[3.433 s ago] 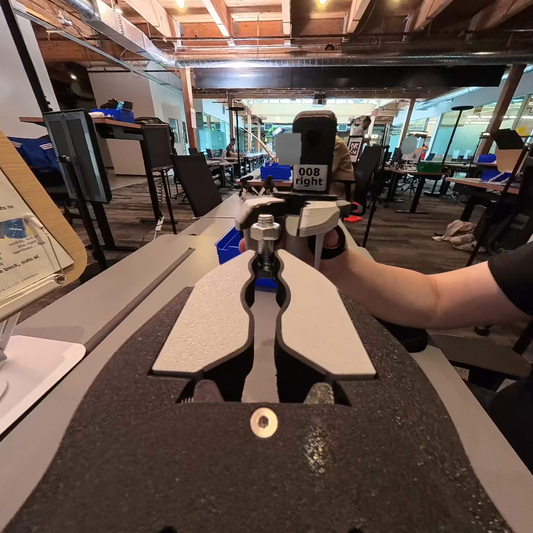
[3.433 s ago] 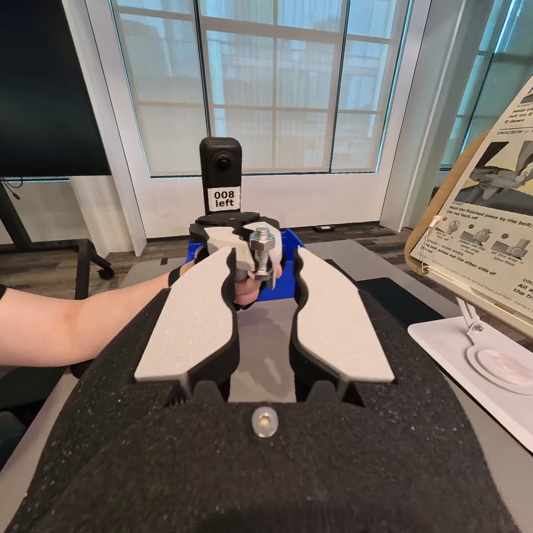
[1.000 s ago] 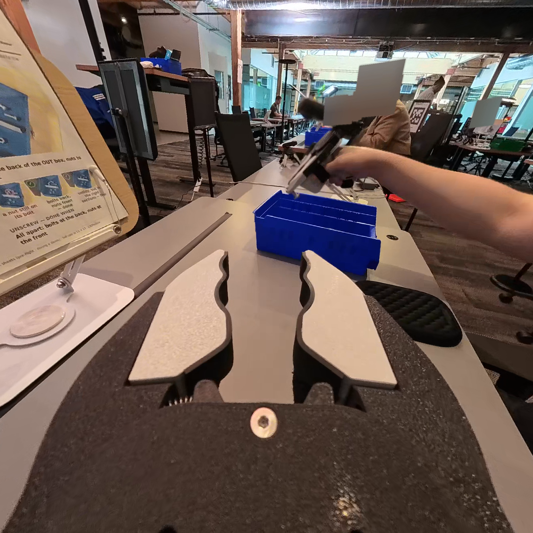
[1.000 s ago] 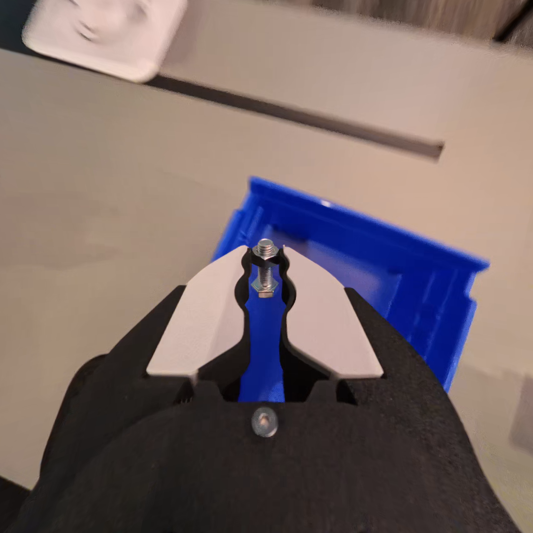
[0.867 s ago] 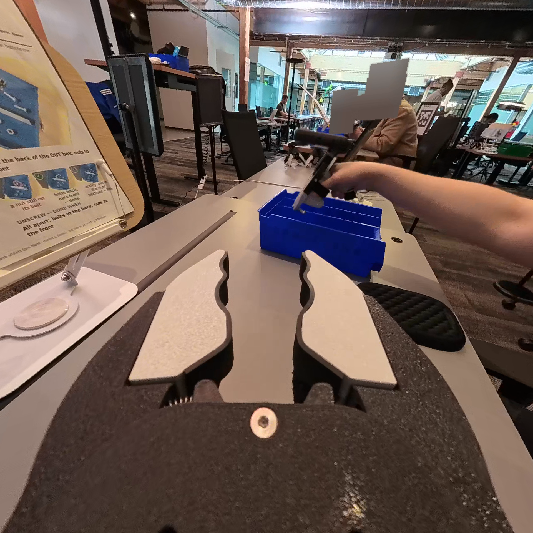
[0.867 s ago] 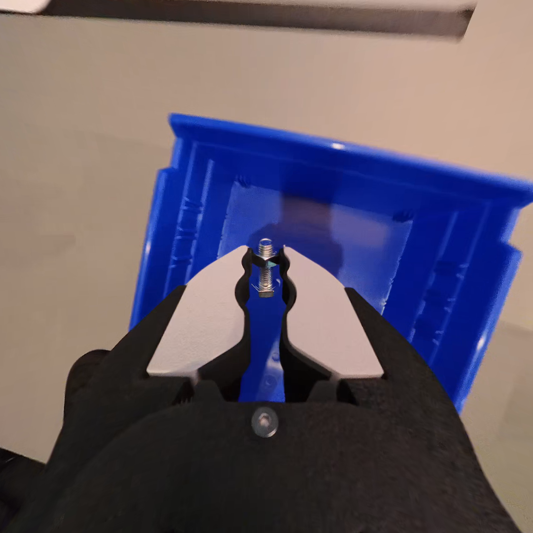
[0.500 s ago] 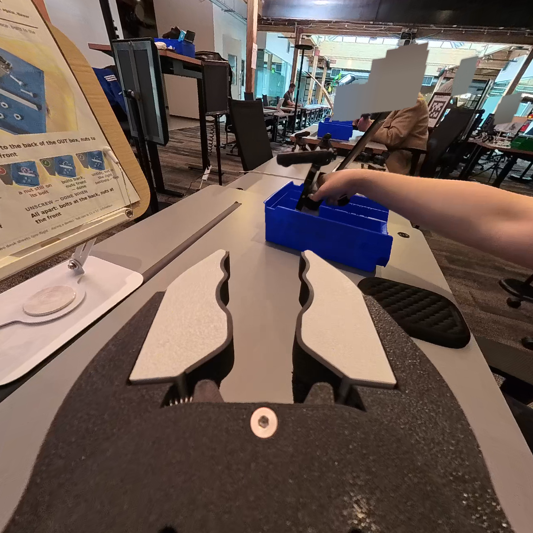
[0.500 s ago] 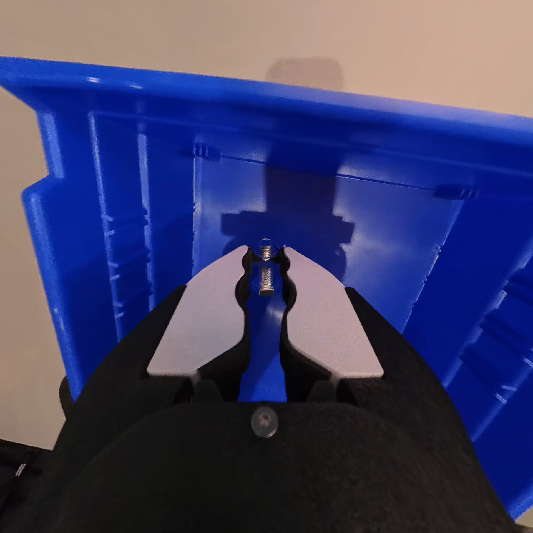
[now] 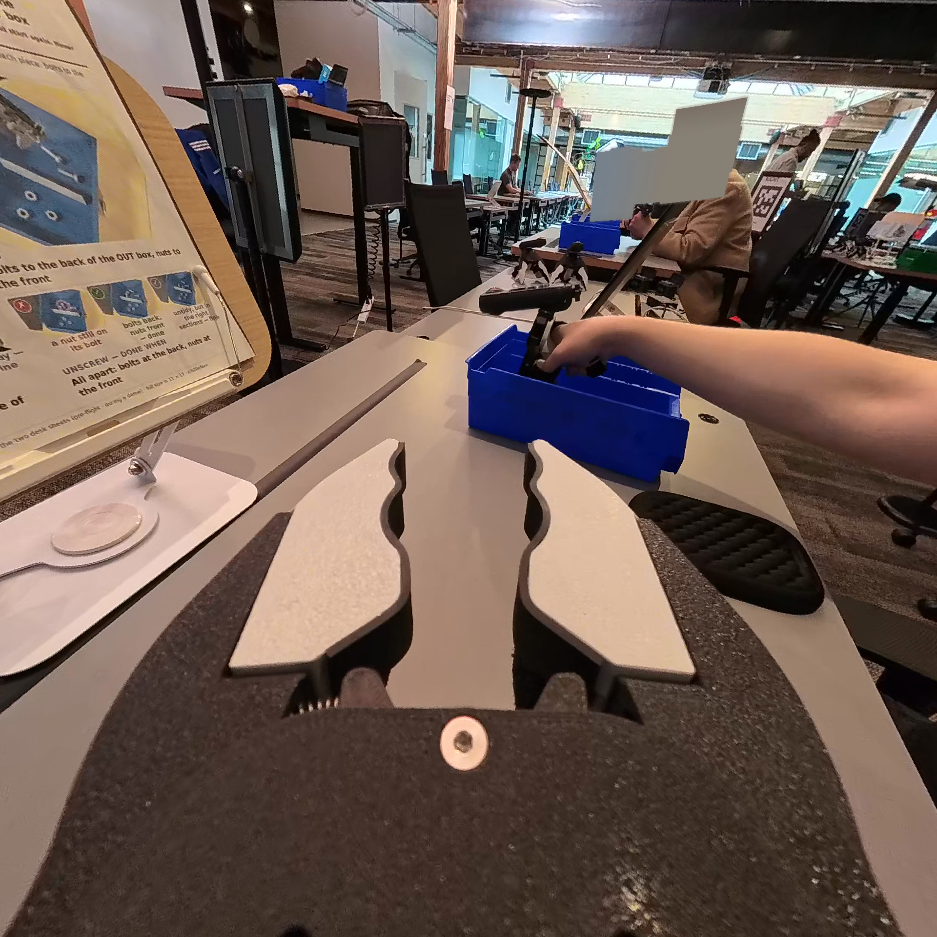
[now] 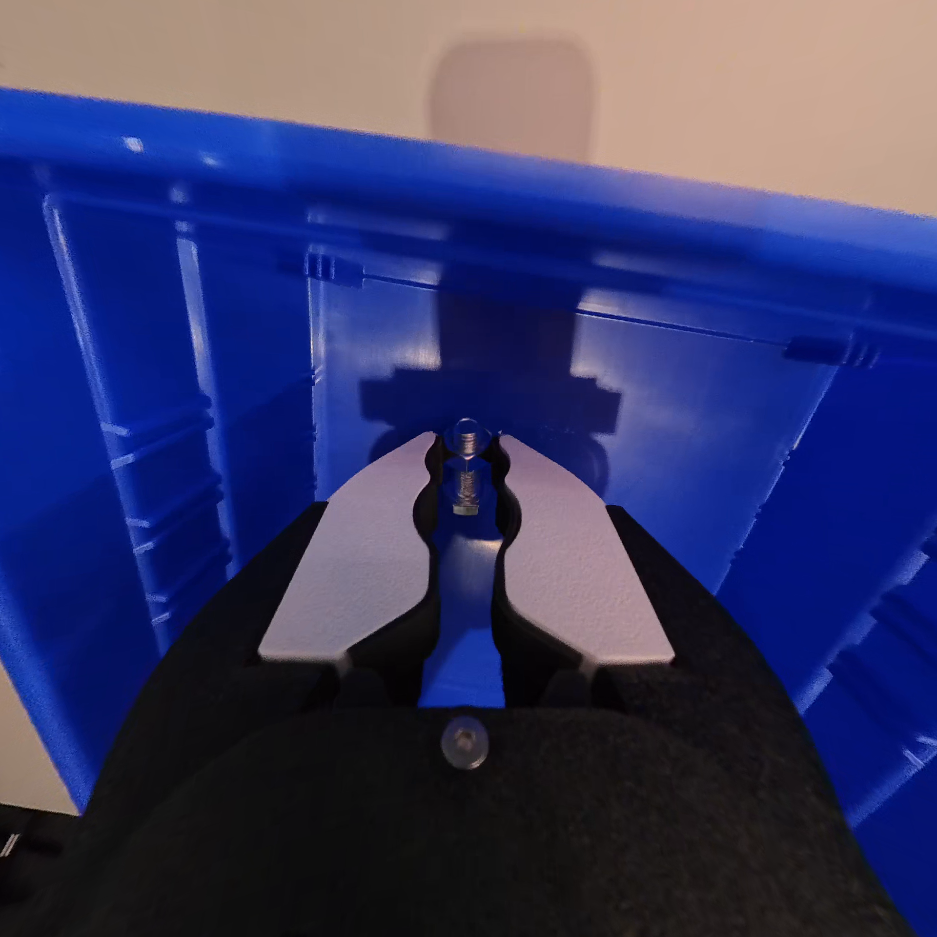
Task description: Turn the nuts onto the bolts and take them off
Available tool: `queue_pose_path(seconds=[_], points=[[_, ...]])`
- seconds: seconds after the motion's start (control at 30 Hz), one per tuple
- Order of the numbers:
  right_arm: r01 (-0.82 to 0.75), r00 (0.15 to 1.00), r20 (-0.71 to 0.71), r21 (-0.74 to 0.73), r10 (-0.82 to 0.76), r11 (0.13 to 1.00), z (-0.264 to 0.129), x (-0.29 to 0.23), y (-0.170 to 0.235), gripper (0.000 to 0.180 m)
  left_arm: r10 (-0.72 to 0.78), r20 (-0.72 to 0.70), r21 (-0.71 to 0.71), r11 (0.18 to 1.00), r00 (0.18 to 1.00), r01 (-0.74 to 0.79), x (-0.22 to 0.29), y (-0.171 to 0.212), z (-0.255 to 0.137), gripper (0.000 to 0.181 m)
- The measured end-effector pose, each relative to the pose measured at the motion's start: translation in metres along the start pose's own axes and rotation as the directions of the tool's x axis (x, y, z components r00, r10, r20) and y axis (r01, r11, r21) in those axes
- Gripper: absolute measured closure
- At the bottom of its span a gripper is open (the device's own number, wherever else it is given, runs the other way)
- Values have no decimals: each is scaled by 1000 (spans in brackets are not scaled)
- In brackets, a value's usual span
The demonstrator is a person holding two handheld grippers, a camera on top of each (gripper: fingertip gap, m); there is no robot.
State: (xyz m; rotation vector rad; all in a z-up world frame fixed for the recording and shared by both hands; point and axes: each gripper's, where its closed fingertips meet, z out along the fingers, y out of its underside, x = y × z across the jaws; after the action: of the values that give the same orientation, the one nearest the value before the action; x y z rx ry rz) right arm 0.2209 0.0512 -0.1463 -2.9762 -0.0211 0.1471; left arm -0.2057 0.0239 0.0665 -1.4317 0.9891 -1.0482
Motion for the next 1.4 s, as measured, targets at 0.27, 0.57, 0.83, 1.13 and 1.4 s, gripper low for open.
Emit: queue_pose_path(seconds=[0.27,0.57,0.83,1.13,1.4], points=[[32,999,-11,23,-32,999,8,-1,-1,161,-3,-4,0,1000,1000,3,1,0,0,137],[134,989,-83,155,-122,979,-55,2,-15,146,-6,8,13,1000,1000,6,-1,-4,-4,136],[342,937,-267,557,-227,757,-215,-61,-51,147,14,91,45,999,996,-18,-11,-10,-3,136],[348,484,-137,936,-864,46,-249,-318,-4,138,169,259,-14,985,951,-171,-17,-17,-2,138],[38,-172,11,999,-985,5,-256,-395,94,139,186,258,-13,982,948,-189,-7,-30,-10,138]])
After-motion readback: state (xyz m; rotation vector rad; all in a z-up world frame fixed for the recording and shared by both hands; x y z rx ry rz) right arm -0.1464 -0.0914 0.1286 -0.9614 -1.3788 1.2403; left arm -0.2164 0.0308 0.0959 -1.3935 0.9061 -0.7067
